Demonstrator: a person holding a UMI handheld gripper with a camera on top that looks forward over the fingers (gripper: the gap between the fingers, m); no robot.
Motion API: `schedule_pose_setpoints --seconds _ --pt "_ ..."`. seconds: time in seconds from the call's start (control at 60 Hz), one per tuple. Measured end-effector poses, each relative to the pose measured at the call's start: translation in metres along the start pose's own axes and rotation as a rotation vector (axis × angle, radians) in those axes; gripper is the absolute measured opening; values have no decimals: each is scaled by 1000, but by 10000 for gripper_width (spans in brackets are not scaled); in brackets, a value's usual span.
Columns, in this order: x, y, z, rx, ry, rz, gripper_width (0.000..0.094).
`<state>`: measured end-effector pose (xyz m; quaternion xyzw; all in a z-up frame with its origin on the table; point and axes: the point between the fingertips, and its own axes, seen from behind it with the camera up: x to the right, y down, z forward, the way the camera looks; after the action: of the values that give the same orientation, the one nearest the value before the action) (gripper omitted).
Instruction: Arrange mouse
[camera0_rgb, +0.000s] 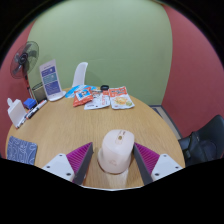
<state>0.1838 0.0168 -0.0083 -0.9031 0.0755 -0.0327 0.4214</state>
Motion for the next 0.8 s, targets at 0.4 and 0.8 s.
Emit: schedule_pose_setpoints --seconds 0.4,0.8 --pt "-2 -11 4 11 51 -56 406" --pt "-81 -157 -208 349 127 22 388"
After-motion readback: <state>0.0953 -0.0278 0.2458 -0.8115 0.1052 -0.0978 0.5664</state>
